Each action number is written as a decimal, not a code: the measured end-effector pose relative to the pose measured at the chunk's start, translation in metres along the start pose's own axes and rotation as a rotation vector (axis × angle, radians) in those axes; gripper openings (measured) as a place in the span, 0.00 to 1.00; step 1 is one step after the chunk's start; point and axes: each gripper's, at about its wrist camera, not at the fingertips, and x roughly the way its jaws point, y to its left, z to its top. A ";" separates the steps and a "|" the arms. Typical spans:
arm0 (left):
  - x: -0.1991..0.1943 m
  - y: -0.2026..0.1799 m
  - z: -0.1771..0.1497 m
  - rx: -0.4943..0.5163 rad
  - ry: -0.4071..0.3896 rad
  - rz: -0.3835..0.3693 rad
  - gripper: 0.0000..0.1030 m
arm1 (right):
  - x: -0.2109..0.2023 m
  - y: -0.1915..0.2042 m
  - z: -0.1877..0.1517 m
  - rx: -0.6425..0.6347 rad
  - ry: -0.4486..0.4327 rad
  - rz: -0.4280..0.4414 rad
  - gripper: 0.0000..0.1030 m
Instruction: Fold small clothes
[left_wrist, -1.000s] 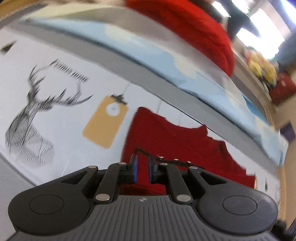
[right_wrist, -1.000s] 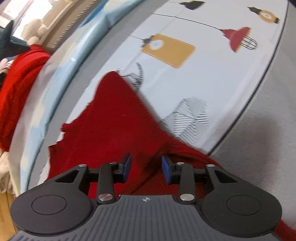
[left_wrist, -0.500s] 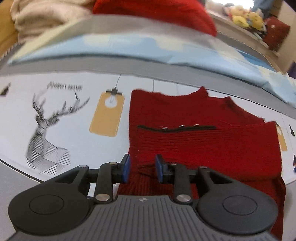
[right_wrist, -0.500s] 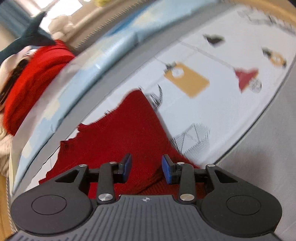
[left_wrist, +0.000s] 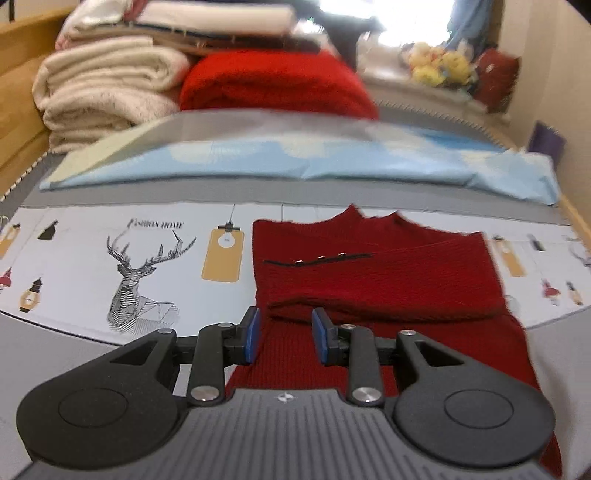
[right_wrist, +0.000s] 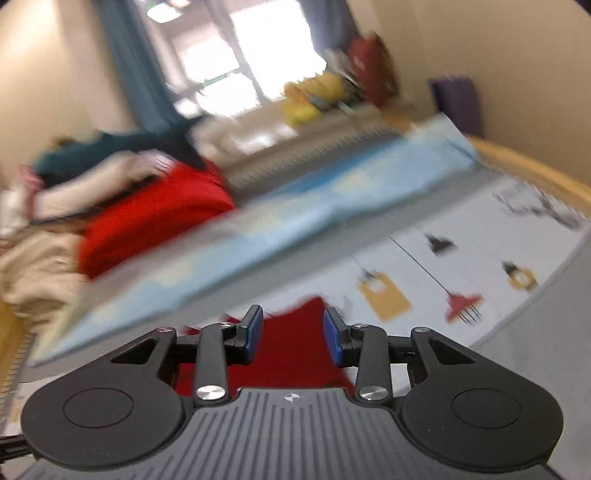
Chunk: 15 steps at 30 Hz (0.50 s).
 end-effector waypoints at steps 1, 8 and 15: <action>-0.015 0.002 -0.010 0.004 -0.025 -0.010 0.44 | -0.015 -0.002 -0.002 -0.016 -0.015 0.061 0.41; -0.090 0.017 -0.091 -0.002 -0.104 -0.065 0.57 | -0.112 -0.042 -0.045 -0.084 -0.037 0.098 0.48; -0.125 0.033 -0.155 -0.045 -0.080 0.074 0.58 | -0.151 -0.080 -0.112 -0.164 -0.021 -0.060 0.49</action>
